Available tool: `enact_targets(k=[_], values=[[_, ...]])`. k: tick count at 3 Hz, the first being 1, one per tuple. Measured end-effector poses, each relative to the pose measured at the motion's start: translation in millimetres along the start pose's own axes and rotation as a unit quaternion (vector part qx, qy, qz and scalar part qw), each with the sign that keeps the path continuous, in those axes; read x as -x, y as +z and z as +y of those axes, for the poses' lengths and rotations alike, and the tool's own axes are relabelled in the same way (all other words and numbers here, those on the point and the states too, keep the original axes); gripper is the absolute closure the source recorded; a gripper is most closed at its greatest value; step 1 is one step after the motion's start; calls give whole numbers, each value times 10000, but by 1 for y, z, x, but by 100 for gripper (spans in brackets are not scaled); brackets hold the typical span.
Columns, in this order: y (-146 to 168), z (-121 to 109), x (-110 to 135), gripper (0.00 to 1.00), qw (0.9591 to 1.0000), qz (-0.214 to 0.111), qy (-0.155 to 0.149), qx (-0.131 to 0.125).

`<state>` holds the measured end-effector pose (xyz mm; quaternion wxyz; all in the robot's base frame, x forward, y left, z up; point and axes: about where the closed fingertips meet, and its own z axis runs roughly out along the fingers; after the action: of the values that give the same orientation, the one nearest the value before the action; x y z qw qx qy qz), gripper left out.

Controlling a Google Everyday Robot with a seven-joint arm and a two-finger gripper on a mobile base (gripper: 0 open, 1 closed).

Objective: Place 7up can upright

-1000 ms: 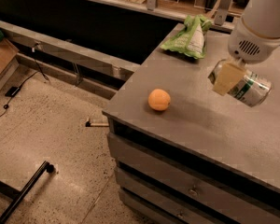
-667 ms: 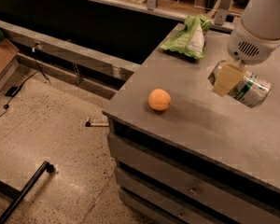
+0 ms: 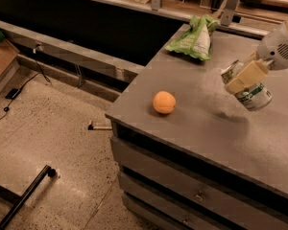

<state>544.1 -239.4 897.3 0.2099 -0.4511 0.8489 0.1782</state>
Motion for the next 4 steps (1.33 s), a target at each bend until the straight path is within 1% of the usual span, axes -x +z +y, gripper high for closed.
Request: enact_targets(k=[1, 2, 3, 4], values=[[9, -19, -2, 100, 9892, -1191, 322, 787], [21, -24, 9, 100, 9796, -1616, 392, 1124], [21, -24, 9, 100, 9796, -1616, 392, 1124], [16, -23, 19, 100, 9798, -1677, 282, 1054]])
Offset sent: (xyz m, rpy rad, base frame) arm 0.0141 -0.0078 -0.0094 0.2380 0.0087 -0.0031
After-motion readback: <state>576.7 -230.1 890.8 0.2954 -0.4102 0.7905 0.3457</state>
